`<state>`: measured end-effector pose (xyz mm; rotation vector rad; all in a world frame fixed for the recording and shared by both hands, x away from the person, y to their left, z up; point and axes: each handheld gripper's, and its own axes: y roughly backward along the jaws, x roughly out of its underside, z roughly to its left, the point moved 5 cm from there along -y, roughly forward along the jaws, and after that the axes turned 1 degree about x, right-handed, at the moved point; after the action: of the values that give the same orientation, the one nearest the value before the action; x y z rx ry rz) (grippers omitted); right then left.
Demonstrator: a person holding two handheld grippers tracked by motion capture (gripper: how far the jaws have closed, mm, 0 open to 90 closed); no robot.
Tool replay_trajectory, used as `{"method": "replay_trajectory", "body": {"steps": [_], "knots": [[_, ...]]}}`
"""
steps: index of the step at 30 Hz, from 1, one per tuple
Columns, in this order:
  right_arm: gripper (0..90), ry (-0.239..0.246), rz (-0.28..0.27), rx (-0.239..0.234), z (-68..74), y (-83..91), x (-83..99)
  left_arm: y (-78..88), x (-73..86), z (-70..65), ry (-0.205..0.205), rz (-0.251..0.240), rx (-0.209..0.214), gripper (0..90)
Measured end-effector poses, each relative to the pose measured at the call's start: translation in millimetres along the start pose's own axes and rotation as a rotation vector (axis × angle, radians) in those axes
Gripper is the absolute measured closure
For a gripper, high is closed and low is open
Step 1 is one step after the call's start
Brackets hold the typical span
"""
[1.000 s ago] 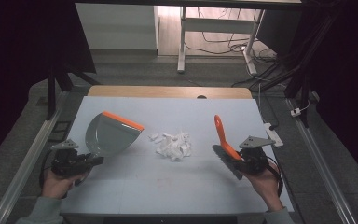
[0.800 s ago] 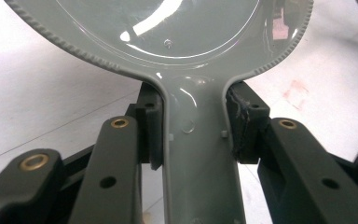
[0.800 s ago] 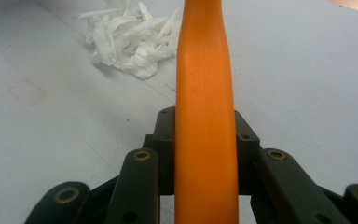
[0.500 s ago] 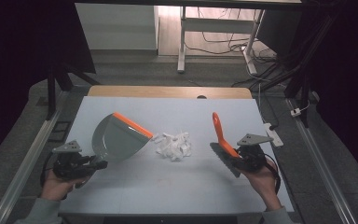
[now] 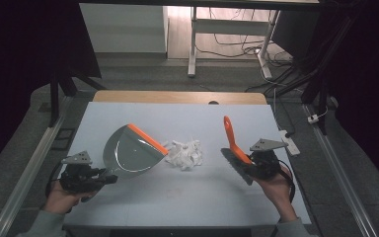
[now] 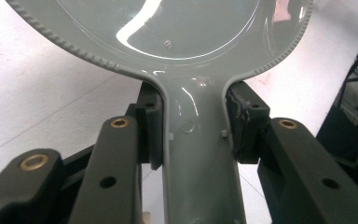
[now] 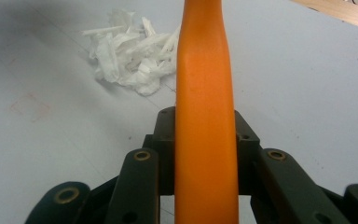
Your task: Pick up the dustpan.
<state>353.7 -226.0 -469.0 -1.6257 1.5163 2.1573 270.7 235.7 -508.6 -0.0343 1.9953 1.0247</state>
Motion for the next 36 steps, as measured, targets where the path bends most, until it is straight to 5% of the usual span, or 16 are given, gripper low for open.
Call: {"method": "replay_trajectory", "body": {"steps": [13,36], "knots": [[70.5,0.006,-0.017,-0.013,2.2,-10.2,-16.2,-4.4,-2.1,-12.9,-0.063,0.046,0.030,61.3],[70.5,0.002,-0.021,-0.016,-2.6,-32.7,-31.3,-19.8,4.3,-22.1,-0.114,0.176,0.052,61.3]]}}
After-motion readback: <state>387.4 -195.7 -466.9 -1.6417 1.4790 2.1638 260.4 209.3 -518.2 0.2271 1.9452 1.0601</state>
